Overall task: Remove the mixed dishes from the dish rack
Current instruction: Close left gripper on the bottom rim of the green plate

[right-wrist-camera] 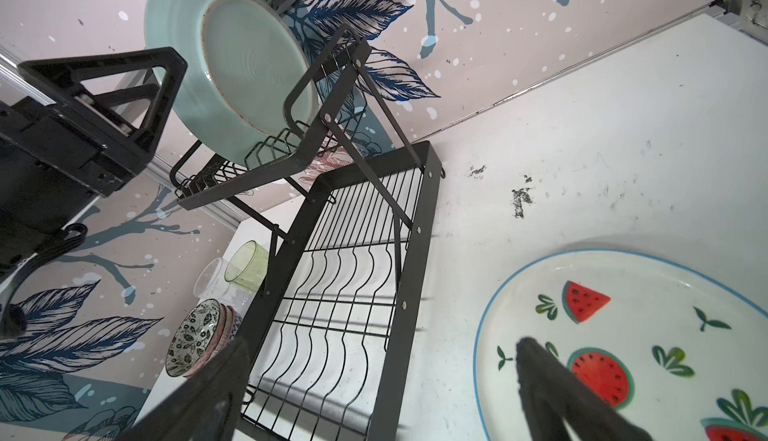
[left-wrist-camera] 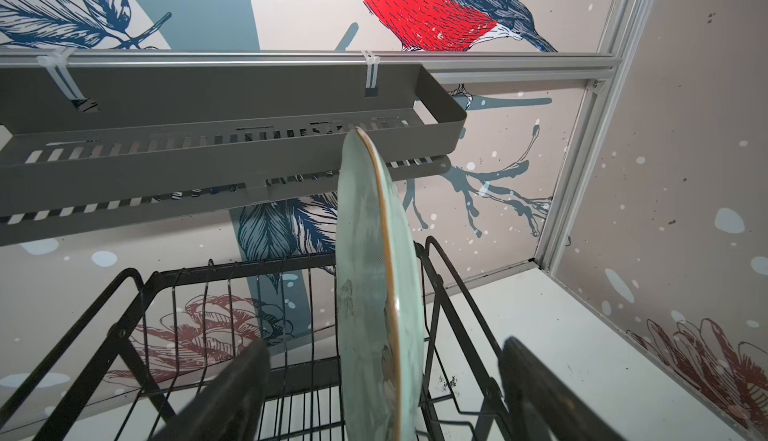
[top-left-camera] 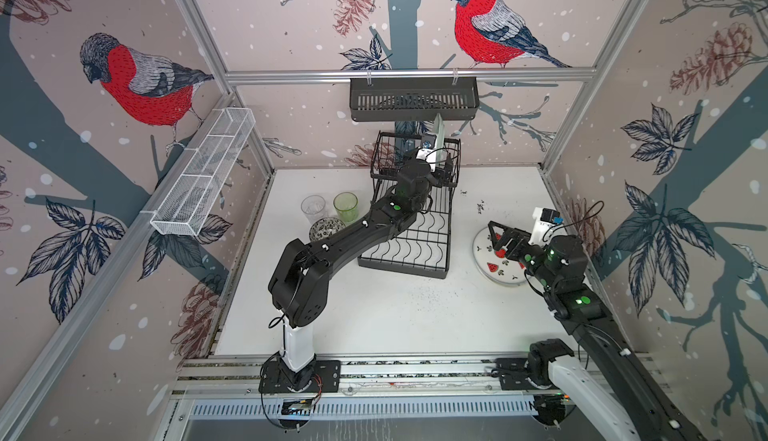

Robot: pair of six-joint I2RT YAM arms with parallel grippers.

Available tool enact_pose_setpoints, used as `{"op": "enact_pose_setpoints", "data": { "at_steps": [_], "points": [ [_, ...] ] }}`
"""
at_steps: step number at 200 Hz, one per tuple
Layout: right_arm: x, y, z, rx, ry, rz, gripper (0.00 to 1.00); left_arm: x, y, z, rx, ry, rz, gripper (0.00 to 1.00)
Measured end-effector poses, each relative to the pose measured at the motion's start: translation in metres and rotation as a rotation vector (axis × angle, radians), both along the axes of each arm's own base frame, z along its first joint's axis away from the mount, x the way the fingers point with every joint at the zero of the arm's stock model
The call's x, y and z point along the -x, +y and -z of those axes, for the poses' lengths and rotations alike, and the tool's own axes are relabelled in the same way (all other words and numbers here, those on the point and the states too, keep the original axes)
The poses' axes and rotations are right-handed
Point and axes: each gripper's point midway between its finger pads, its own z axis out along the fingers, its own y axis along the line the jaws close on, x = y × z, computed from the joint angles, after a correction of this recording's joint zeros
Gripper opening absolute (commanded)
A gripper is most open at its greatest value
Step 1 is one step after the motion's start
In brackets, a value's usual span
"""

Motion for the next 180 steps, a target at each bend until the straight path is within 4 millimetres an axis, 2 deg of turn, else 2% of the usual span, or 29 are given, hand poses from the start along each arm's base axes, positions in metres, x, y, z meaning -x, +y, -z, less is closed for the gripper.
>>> {"op": "enact_pose_setpoints", "data": {
  "at_steps": [28, 77, 107, 119, 180],
  "points": [
    [0.0, -0.001, 0.0, 0.002, 0.001, 0.007, 1.0, -0.006, -0.004, 0.003, -0.02, -0.006, -0.005, 0.8],
    [0.0, -0.005, 0.002, 0.007, 0.004, 0.025, 0.99, -0.013, -0.006, 0.012, -0.051, -0.006, -0.012, 0.67],
    [0.001, -0.005, 0.005, 0.007, 0.015, 0.029, 1.0, -0.014, -0.008, 0.011, -0.058, -0.011, -0.006, 0.65],
    [0.001, -0.006, 0.008, 0.008, 0.022, 0.033, 0.99, -0.015, -0.008, 0.013, -0.067, -0.014, -0.006, 0.61],
    [0.001, -0.008, 0.012, -0.004, 0.044, 0.052, 1.0, -0.018, -0.014, 0.025, -0.102, -0.015, 0.003, 0.58]
  ]
}}
